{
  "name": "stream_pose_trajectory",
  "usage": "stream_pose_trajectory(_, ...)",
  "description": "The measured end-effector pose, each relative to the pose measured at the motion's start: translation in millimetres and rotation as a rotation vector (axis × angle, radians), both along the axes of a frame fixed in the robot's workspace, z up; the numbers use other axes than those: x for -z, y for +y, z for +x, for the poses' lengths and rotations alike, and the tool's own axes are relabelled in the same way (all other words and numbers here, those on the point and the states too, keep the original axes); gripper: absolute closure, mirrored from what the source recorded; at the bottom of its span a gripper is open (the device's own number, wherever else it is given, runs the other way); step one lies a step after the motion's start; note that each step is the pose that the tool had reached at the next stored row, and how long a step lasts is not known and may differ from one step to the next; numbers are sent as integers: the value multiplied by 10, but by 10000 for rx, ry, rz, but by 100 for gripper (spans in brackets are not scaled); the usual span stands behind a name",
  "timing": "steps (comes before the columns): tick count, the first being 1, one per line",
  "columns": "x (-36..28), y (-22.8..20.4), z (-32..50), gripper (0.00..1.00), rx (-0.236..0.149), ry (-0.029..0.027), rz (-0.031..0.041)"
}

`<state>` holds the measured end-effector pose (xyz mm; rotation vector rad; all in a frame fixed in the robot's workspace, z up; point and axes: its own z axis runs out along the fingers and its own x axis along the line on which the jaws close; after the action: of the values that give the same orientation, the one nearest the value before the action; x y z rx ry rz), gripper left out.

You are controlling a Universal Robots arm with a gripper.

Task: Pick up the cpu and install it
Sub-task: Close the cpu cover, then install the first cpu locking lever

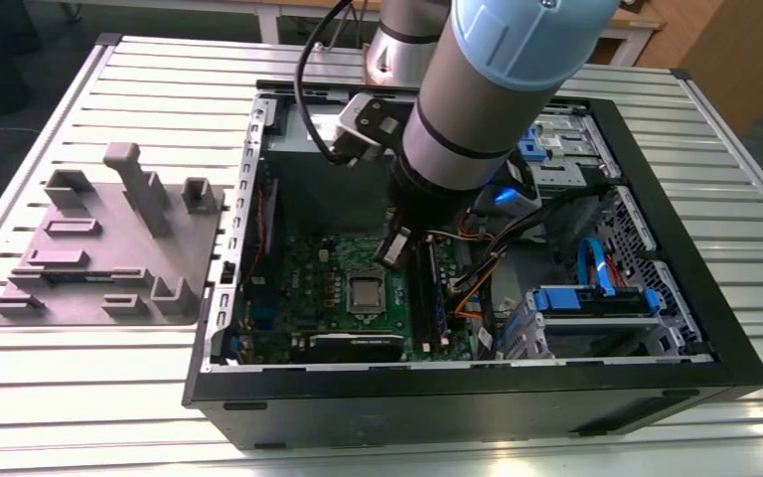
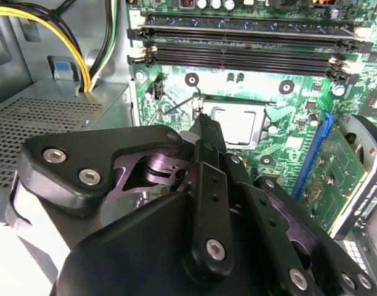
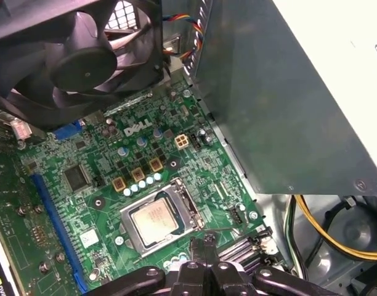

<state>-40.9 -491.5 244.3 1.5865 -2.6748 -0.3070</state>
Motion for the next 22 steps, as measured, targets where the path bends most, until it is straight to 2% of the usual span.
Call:
stream_pose_trajectory(5,0,-6,-75,90,-65,0,-1)
stream_pose_trajectory(13,1,-43,-88,90,-80,0,-1)
stream_pose_trajectory(22,1,-45,-74,90,-96,1,-1)
